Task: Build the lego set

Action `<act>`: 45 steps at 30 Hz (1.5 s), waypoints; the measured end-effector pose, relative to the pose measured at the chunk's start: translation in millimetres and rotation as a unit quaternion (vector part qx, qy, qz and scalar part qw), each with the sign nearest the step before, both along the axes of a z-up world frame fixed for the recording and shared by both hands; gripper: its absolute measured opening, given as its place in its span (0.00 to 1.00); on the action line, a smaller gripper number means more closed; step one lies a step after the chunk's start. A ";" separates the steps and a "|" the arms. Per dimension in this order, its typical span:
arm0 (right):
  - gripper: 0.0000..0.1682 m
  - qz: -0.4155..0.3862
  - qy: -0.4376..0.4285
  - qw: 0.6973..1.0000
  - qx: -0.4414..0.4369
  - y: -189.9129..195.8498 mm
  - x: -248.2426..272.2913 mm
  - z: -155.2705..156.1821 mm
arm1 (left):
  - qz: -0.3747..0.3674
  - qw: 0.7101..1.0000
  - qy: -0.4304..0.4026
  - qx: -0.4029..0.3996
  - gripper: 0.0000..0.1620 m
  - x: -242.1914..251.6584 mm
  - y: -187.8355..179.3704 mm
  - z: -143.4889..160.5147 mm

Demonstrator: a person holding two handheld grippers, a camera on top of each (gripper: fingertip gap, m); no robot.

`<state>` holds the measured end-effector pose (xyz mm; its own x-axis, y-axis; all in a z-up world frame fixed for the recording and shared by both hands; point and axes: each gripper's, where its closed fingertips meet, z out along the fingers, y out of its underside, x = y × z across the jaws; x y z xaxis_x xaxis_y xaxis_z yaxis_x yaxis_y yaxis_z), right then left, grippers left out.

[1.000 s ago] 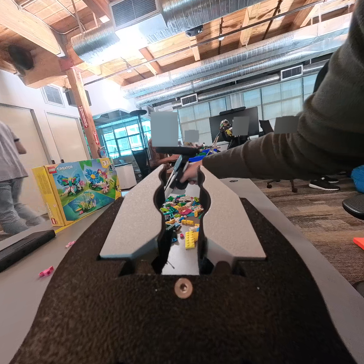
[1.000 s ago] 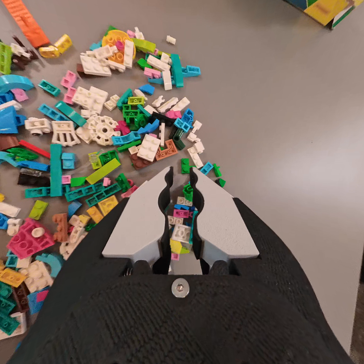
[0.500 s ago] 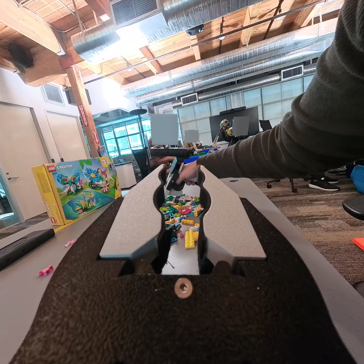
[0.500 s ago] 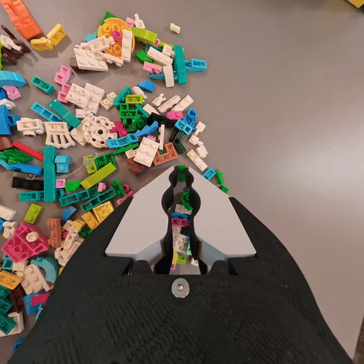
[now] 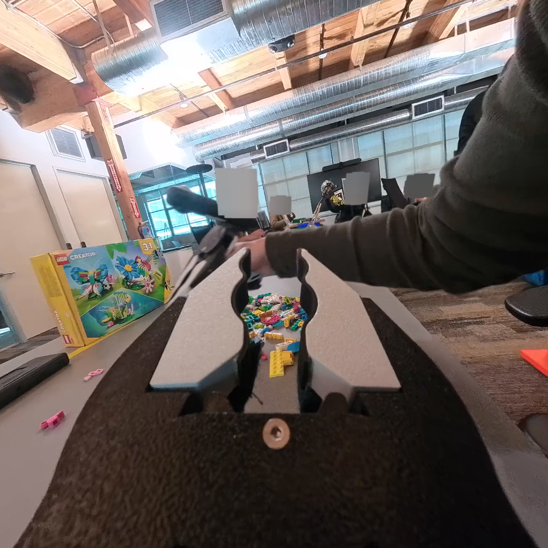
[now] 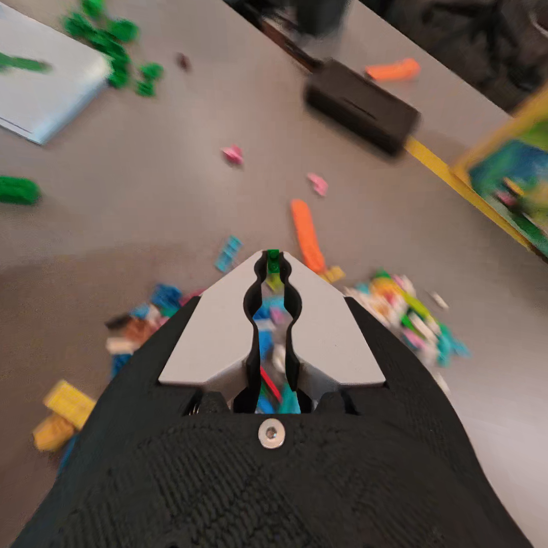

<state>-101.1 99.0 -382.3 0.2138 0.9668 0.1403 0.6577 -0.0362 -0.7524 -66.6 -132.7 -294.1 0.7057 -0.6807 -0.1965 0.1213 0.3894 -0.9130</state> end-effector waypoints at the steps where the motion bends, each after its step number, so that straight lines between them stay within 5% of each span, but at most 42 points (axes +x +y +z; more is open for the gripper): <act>1: 0.04 0.033 0.007 0.999 -0.004 -15.2 -28.4 -2.3 | 0.002 1.000 0.001 0.002 0.17 -0.8 -0.6 0.4; 9: 0.04 0.199 0.020 0.979 -0.036 -96.3 -203.4 -30.4 | 0.027 0.999 -0.018 -0.012 0.23 -14.6 6.6 2.3; 13: 0.04 0.200 -0.011 0.979 -0.027 -93.6 -226.2 -43.2 | 0.025 0.999 -0.018 -0.011 0.23 -14.2 6.4 2.6; 16: 0.18 0.180 -0.023 0.982 -0.057 -91.3 -229.9 -48.8 | 0.023 1.000 -0.015 -0.008 0.23 -12.4 5.3 2.8; 19: 0.21 0.168 -0.009 0.984 -0.056 -91.6 -227.0 -43.1 | 0.023 1.000 -0.017 -0.011 0.23 -13.3 6.1 2.7; 27: 0.18 0.102 0.107 0.987 -0.058 -87.0 -129.3 15.3 | 0.026 1.000 -0.015 -0.007 0.22 -14.4 7.4 2.9; 32: 0.15 -0.079 0.146 0.986 0.030 -32.5 -13.0 33.5 | 0.026 1.000 -0.012 -0.008 0.22 -13.6 9.1 2.1; 37: 0.17 -0.292 0.230 0.922 0.107 27.6 109.1 63.0 | 0.019 0.999 -0.011 -0.024 0.22 -10.8 10.6 -1.9; 40: 0.15 -0.326 0.186 0.922 0.091 47.4 146.3 39.5 | 0.019 0.999 -0.003 -0.029 0.21 -7.8 11.5 -5.0; 45: 0.10 -0.268 0.045 0.962 0.032 62.6 155.3 -17.6 | 0.015 0.999 -0.009 -0.046 0.21 -8.6 15.1 -7.9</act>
<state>54.1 161.6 -399.9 0.6932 0.7042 0.1533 0.4891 -0.3034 -0.8178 -75.2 -117.6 -302.0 0.7293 -0.6732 -0.1218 0.1272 0.3084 -0.9427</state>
